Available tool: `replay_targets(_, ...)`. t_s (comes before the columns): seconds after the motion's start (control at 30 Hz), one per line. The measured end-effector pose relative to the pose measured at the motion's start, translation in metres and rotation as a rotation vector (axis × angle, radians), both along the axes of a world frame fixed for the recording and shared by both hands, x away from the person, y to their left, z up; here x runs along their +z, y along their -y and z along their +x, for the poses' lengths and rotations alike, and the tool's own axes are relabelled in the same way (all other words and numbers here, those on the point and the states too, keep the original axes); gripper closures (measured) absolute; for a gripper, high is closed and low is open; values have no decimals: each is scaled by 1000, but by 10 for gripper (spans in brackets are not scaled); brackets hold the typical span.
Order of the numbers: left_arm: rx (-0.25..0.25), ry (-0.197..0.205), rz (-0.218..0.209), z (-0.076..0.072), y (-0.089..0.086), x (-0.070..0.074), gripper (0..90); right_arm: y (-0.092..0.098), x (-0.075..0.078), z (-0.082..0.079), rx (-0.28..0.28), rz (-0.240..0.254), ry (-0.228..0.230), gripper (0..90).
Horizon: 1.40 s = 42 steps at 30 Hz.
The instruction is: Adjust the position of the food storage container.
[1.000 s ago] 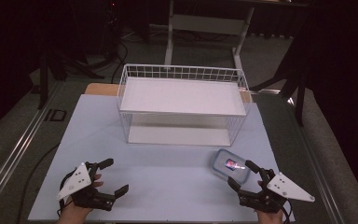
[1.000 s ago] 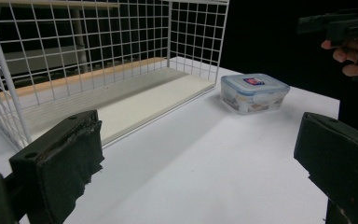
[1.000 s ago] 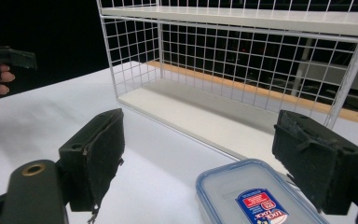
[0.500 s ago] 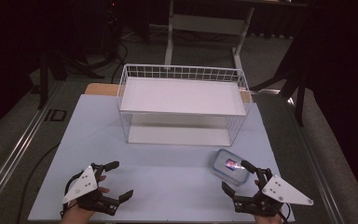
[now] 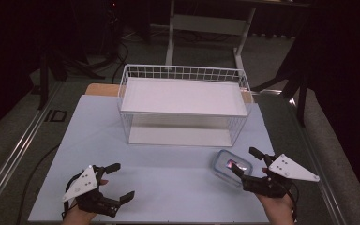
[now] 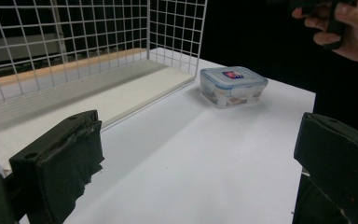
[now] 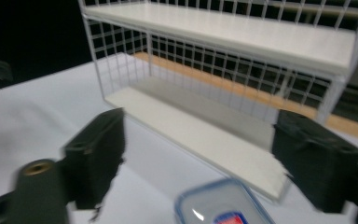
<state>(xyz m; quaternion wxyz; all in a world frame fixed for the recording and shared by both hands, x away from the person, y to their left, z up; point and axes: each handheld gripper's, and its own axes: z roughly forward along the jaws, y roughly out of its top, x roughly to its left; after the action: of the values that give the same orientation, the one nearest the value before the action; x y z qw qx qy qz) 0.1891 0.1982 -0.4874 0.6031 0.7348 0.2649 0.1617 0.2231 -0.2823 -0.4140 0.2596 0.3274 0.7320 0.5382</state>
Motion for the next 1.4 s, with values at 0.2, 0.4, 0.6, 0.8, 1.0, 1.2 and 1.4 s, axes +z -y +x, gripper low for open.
replay_targets(0.2,-12,-4,1,1,1,-1,19,18,-20,13,-74,-21,-91,469)
replay_targets(0.4,-23,-15,-7,1,1,-2,19,33,-40,21,-108,-57,-150,687)
replay_targets(0.6,-21,-10,-4,1,1,-3,19,48,-63,24,-143,-100,-214,827)
replay_targets(0.8,-24,-4,-4,0,1,-3,19,62,-84,18,-172,-147,-252,897)
replay_targets(1.0,-29,-6,0,0,2,-4,19,73,-104,17,-238,-185,-300,898)
replay_targets(1.2,-32,-8,7,0,3,-4,19,72,-111,23,-274,-216,-317,899)
replay_targets(1.4,-35,-15,4,1,3,-5,19,64,-110,34,-249,-224,-329,899)
